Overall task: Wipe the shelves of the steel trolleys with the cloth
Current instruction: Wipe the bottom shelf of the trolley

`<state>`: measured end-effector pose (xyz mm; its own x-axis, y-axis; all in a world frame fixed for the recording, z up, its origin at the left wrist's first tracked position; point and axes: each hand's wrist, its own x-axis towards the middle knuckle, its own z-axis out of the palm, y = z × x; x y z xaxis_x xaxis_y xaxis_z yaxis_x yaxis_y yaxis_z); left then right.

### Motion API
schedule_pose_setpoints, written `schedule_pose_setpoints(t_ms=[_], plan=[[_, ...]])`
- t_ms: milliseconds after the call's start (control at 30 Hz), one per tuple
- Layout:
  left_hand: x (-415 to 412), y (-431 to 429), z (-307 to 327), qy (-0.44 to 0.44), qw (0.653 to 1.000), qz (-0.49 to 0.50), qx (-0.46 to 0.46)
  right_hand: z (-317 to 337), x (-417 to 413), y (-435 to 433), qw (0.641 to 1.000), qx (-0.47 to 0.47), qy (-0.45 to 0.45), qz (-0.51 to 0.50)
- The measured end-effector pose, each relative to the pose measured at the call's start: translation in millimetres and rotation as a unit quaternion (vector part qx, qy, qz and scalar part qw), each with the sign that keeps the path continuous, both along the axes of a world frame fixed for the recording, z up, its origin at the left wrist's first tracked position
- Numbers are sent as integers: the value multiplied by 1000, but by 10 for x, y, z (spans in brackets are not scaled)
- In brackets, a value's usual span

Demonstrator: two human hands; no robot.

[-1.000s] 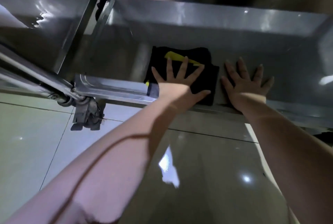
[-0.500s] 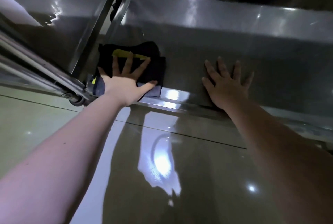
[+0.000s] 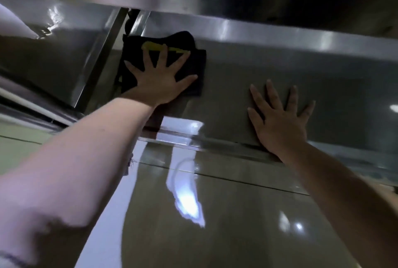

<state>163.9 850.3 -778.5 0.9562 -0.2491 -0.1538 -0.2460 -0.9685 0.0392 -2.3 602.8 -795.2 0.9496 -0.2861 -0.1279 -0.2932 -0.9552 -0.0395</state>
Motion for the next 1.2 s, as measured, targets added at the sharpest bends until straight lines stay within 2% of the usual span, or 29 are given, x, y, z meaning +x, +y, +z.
schedule_pose_setpoints(t_ms=[133,300,400,533,600,700,900,1000,1100,1200], plan=[[231,-488,24,15,1000,3,8,-17,27,9,1000,-12,-4,-6],[-219,-1216,22,18,992,-120,19,-27,7,-29,1000,-18,8,-11],[-122,-1012,46,9,994,-109,10,4,-12,-60,1000,3,-2,-11],[250,-201,58,1,1000,-9,1,14,-12,-53,1000,14,-6,-9],[312,95,60,-1,1000,2,12,8,-5,-54,1000,13,-3,-10],[77,146,46,-7,1000,-13,15,3,0,-43,1000,6,-2,-8],[-852,260,7,48,999,-9,6,34,0,-44,1000,24,3,-7],[-966,364,86,81,997,0,19,111,-25,-107,998,41,20,35],[-949,351,144,95,995,5,25,266,-174,-526,995,52,45,77],[-966,343,120,77,997,9,17,307,-584,-1052,997,62,42,7]])
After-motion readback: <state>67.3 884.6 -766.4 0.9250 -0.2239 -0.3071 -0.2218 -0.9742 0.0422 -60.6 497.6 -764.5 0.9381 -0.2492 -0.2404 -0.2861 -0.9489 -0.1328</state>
